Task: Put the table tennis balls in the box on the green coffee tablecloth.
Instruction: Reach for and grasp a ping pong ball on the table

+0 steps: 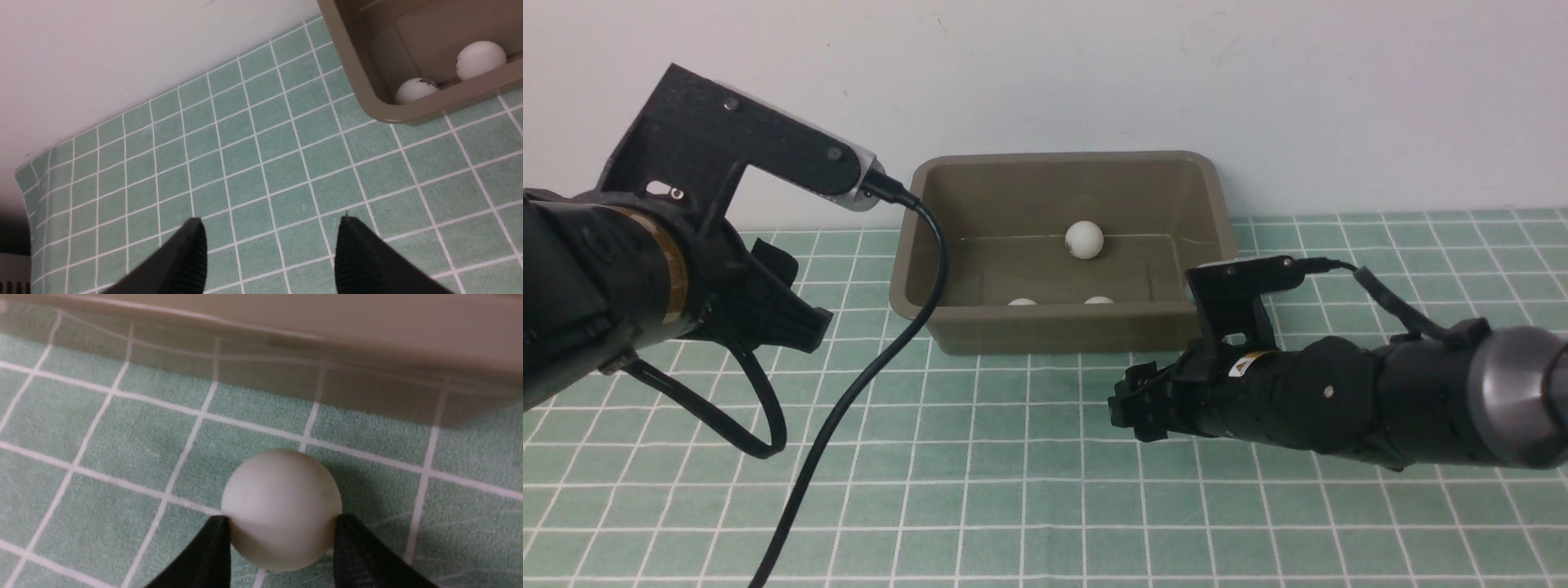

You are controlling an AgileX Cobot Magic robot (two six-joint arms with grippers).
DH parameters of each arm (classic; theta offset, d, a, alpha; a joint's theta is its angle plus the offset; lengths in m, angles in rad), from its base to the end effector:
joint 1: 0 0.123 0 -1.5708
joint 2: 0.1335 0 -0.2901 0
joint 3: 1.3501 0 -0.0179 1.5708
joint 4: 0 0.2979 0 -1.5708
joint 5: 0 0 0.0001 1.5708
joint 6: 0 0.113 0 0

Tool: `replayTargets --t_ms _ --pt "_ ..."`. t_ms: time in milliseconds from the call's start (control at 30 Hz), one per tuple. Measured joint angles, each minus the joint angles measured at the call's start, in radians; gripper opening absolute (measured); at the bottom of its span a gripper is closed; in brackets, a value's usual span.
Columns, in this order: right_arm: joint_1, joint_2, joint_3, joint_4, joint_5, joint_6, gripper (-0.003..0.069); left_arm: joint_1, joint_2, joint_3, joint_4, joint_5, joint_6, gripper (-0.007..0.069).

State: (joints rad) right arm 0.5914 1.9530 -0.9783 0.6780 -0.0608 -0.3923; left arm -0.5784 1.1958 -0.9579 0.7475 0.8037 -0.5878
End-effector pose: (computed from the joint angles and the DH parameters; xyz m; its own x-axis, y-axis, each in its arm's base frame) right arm 0.3513 0.2308 0.0715 -0.7439 -0.1614 -0.6485 -0.3407 0.9264 0.1603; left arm 0.2784 -0.1157 0.3069 -0.6043 0.3777 -0.7015 0.1818 0.9226 0.3402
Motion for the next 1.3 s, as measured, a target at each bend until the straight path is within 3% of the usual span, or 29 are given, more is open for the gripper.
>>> replayTargets --t_ms 267,633,800,1100,1300 --pt "0.000 -0.025 0.000 -0.017 0.061 -0.105 0.0297 0.000 0.000 0.000 0.000 0.000 -0.001 0.0384" --pt "0.000 -0.330 0.000 -0.139 0.357 -0.121 0.0297 0.000 0.000 0.000 -0.002 0.004 -0.001 0.0384" --pt "-0.008 -0.409 0.000 -0.175 0.313 -0.121 0.0297 0.000 0.000 0.000 -0.009 0.004 -0.001 0.0384" --pt "-0.181 -0.250 -0.184 -0.181 0.321 -0.193 0.0297 0.000 0.000 0.000 -0.034 0.005 -0.001 0.0384" --pt "-0.194 -0.112 -0.332 -0.181 0.418 -0.318 0.0297 0.000 0.000 0.000 -0.034 0.005 -0.001 0.0384"
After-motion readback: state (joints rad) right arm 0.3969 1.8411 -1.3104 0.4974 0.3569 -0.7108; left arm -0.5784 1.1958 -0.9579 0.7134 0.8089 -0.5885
